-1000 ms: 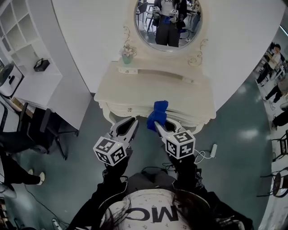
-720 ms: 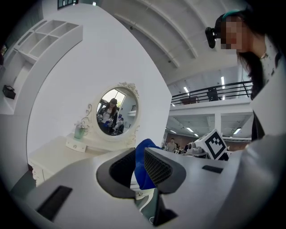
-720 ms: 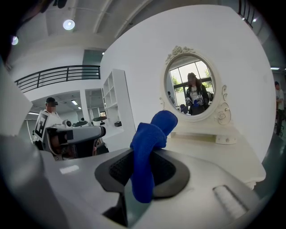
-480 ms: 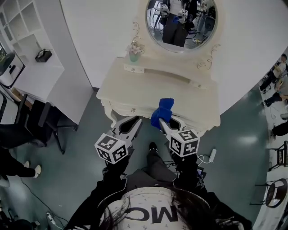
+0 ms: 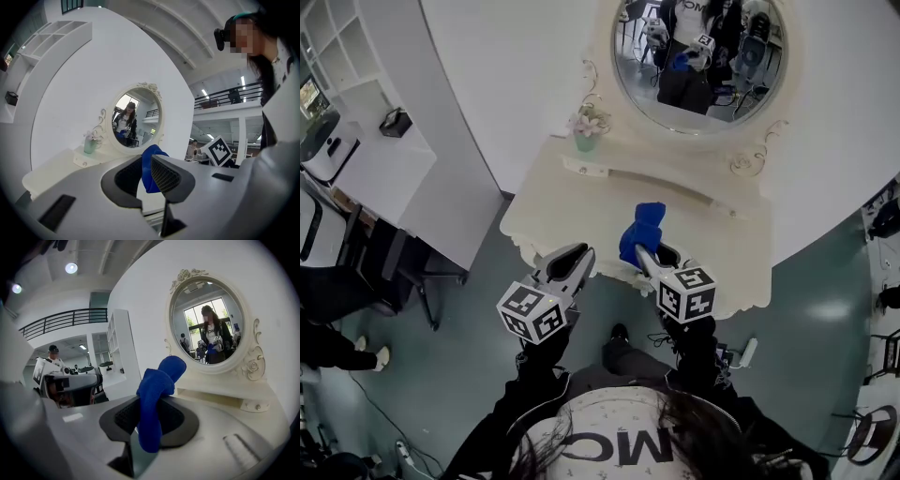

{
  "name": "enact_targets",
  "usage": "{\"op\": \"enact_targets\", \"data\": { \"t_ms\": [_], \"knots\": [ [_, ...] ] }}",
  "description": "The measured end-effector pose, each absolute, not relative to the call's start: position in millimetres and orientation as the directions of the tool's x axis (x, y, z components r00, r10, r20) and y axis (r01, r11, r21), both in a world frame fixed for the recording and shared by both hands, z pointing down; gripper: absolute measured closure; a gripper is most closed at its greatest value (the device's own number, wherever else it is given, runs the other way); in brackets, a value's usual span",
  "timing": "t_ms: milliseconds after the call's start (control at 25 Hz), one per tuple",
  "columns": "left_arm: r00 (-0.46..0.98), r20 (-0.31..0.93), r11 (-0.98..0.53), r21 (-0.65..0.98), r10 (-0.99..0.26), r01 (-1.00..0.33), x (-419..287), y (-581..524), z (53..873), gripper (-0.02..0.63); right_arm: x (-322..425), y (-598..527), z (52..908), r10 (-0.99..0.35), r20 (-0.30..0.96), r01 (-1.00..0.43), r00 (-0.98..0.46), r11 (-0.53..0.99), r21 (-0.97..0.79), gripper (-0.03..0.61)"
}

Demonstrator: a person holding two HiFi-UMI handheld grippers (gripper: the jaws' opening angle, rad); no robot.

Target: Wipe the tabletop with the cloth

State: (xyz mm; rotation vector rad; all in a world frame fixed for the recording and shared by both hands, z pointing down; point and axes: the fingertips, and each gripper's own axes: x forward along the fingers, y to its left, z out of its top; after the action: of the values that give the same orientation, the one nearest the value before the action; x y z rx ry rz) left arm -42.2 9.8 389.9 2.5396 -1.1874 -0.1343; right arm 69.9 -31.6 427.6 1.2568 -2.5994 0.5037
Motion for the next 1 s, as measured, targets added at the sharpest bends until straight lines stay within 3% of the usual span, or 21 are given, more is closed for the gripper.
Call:
{"op": "enact_targets", "data": {
  "t_ms": [360, 1000],
  "knots": [
    [0.608, 0.07, -0.555, 0.339, -0.79, -0.76, -17.8, -74.8, 388.3, 0.568, 88.3, -110.4, 439.2, -0.671, 0.33, -0.747, -0.664, 0.616, -0.25, 0.476],
    [0.612, 0.135, -0.545, 0.335, -0.779, -0.768, -15.7, -120.8, 402.8, 0.568, 90.1, -170.6, 457.5, -0.654, 0.353, -0.742, -0.669, 0.62, -0.255, 0.476]
  ]
}}
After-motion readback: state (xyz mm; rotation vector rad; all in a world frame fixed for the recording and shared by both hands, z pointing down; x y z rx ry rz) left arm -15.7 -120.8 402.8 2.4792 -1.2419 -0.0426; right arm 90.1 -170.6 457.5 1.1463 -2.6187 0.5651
